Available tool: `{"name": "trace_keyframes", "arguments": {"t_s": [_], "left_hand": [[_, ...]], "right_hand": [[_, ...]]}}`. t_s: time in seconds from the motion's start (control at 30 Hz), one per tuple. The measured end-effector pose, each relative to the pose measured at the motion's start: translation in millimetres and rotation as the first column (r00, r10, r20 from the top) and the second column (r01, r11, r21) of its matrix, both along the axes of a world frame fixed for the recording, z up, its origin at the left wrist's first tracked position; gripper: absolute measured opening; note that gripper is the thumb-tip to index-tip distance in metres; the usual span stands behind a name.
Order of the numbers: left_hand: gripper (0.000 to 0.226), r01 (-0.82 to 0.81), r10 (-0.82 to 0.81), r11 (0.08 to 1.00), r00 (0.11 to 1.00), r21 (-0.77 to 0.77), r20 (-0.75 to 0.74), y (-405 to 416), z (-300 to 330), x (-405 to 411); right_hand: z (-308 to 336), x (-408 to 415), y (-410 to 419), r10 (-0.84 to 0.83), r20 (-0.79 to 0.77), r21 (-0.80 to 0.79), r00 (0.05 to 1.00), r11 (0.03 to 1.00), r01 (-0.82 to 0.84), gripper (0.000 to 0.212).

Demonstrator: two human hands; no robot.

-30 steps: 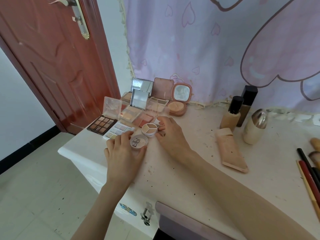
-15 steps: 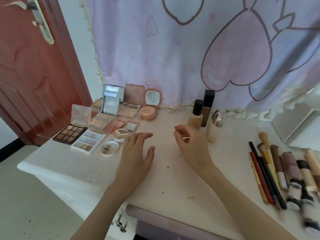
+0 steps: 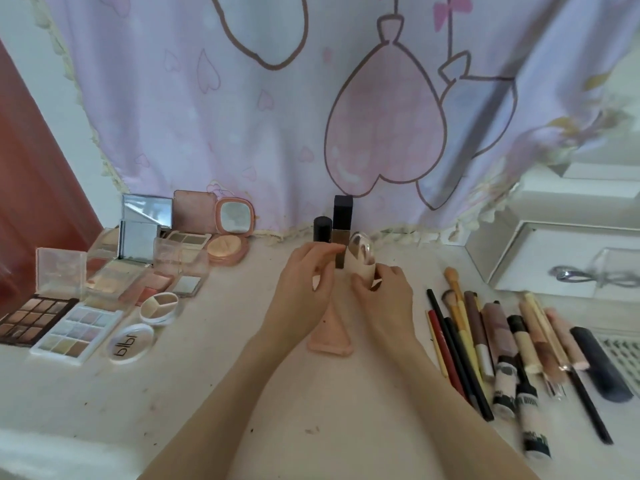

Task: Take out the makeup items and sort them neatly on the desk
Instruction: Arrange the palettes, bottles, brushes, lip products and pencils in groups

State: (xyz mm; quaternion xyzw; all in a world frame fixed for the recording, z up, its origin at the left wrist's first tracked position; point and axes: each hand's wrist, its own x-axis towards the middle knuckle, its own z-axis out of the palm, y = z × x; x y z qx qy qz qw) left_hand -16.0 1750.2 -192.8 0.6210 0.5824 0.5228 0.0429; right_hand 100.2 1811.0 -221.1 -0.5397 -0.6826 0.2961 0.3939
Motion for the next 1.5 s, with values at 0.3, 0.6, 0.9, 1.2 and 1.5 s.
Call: {"name": "trace_keyframes", "arguments": {"t_s": [0.3,0.6,0.9,1.2,1.5], "left_hand": [[0.026,0.034,-0.054,0.987,0.991,0.157,0.12,17,1,2],[0.03,0.252,-0.248,0.967,0.964,0.031,-0.094,5,-4,-11],[0.03,0.243,-0.243,0.97,0.967,-0.006,-0.08,-2,-5,-8],[0.03,-0.148,0.154,0.987,0.983,-0.067,0.1,4,-6,-1],[0.023,0.196,-0.2,0.98,0.973,-0.044,-0.113,0,-7,-3]], "right_hand": [[27,25,-1,0.067,-0.782,-0.141,0.619,0.95,-0.28,0.016],[35,34,7,0.067,-0.818,-0.359,0.572,0.716,-0.599,0.039],[31,27,2,0.101,-0.764,-0.433,0.637,0.653,-0.622,0.045],[28,18,-9,0.112,-0.622,-0.292,0.775,0.885,-0.362,0.042],[30,24,-6,0.043,-0.657,-0.455,0.753,0.774,-0.441,0.032]]}}
